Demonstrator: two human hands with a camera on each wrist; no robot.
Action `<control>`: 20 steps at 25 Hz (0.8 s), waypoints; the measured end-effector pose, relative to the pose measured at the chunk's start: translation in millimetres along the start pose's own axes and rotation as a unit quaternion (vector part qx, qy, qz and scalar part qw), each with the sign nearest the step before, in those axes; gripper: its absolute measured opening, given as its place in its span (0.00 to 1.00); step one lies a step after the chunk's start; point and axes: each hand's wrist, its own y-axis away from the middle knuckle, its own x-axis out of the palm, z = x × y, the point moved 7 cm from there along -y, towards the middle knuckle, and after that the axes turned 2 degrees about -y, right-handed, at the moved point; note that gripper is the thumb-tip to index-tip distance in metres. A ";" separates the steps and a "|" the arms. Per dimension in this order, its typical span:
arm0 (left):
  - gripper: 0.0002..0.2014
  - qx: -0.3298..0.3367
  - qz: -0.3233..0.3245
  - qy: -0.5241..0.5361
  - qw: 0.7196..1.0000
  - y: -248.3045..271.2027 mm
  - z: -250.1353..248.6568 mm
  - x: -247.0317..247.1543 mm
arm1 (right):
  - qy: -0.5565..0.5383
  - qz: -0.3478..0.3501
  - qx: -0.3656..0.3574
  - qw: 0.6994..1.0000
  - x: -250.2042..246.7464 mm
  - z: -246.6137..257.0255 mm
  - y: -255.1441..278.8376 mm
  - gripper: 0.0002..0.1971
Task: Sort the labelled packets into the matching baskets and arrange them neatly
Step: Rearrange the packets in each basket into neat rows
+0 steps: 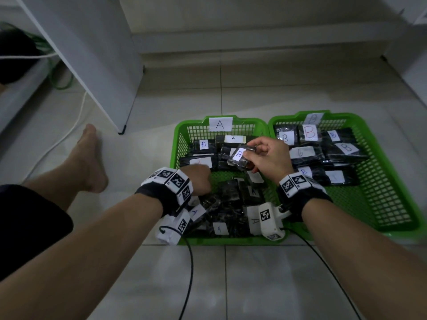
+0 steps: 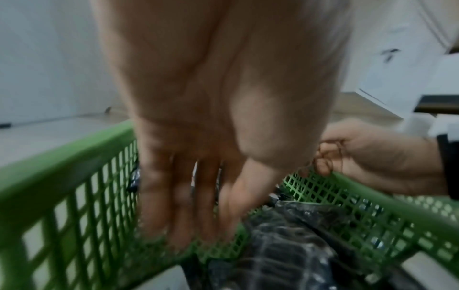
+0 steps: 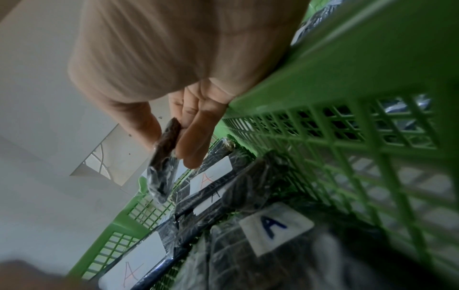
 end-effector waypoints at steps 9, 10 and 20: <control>0.22 -0.016 -0.131 -0.242 0.961 -7.1 2.5 -25.5 | 0.009 -0.001 0.003 1.000 -2.1 1.1 1.4 0.06; 0.19 -0.008 -0.133 -0.248 0.960 -4.7 2.9 -27.8 | 0.010 -0.001 0.000 1.000 -2.2 1.0 1.1 0.06; 0.05 -0.008 -0.011 -0.122 0.992 -24.9 10.2 -21.2 | 0.011 -0.009 -0.018 1.000 -2.3 -2.6 -0.7 0.05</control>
